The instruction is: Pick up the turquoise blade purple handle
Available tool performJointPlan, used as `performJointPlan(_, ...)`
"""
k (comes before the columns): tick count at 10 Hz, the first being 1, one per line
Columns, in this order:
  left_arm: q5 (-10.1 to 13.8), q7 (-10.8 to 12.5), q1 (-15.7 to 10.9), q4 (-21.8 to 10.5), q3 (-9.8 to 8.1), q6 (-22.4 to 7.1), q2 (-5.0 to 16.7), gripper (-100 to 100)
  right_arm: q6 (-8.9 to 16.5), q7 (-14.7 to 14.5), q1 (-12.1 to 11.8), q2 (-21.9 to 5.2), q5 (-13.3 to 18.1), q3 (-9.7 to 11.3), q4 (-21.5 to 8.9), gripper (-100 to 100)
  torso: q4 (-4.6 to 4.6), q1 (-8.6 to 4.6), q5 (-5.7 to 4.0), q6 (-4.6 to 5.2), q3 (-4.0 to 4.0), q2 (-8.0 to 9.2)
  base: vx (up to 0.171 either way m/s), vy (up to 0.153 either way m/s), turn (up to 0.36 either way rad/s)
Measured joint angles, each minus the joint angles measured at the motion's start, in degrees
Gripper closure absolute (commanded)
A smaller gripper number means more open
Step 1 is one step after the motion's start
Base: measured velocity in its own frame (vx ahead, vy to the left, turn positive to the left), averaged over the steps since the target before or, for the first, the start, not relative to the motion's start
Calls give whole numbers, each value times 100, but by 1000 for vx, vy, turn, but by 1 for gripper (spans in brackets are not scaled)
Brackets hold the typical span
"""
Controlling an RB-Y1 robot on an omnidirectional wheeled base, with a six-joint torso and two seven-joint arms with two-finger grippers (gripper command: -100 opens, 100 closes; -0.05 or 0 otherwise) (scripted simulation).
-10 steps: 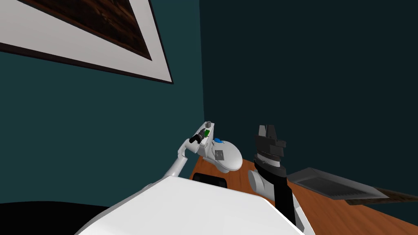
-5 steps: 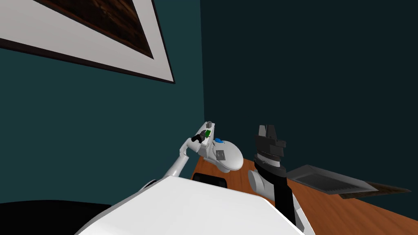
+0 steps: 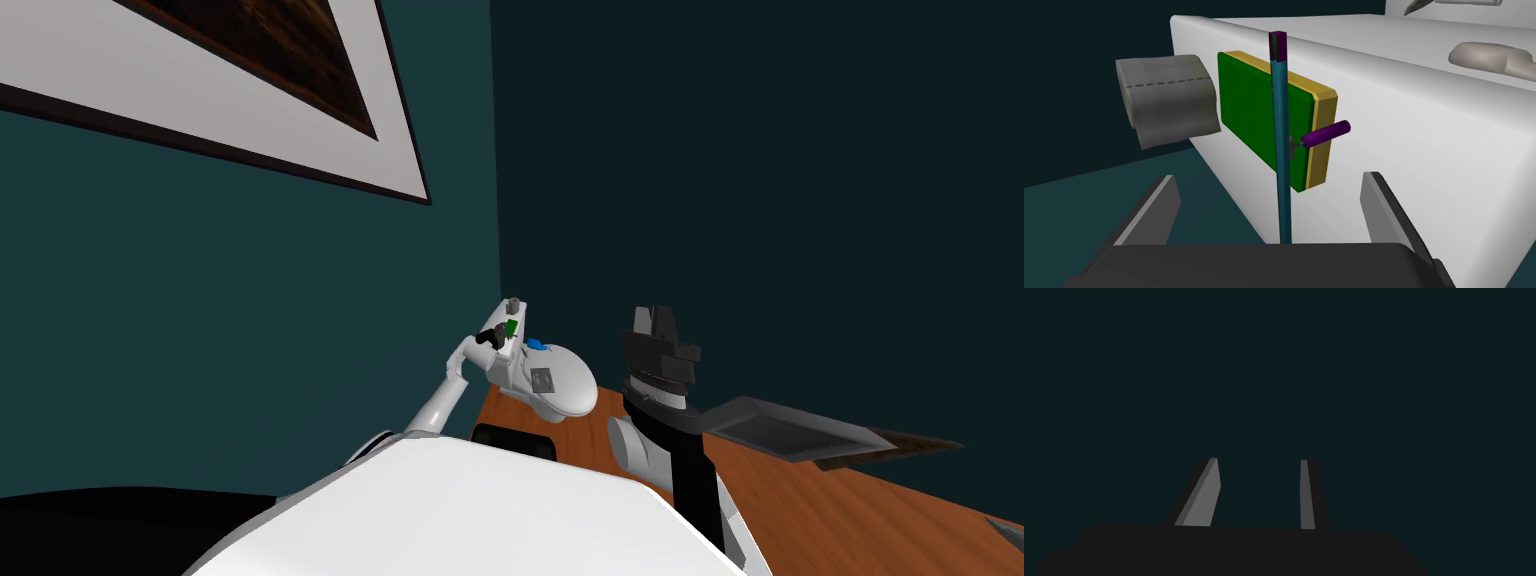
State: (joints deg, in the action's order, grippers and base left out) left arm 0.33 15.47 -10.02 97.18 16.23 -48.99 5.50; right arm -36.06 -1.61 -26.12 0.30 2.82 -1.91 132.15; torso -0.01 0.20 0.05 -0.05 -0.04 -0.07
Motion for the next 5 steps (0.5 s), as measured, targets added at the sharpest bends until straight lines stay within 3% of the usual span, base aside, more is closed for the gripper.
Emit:
performJointPlan(1,0,11,-6,-6,3,-26,-4,0,0,0,0,0,0,0,0,0,0,-9,-2,-1,0,1,1,5,2)
performJointPlan(2,0,9,-5,-5,2,-23,-3,-100,0,0,0,1,0,0,0,0,0,-17,-4,-1,1,3,-59,9,-100)
performJointPlan(4,70,-62,-382,-444,-201,257,13,-100,0,0,1,1,0,0,0,0,5,-17,-4,1,14,25,-54,12,-36)
performJointPlan(5,55,-68,-426,-631,-211,299,2,-100,0,0,0,1,0,0,0,0,4,-18,-4,-1,11,19,-61,0,-82)
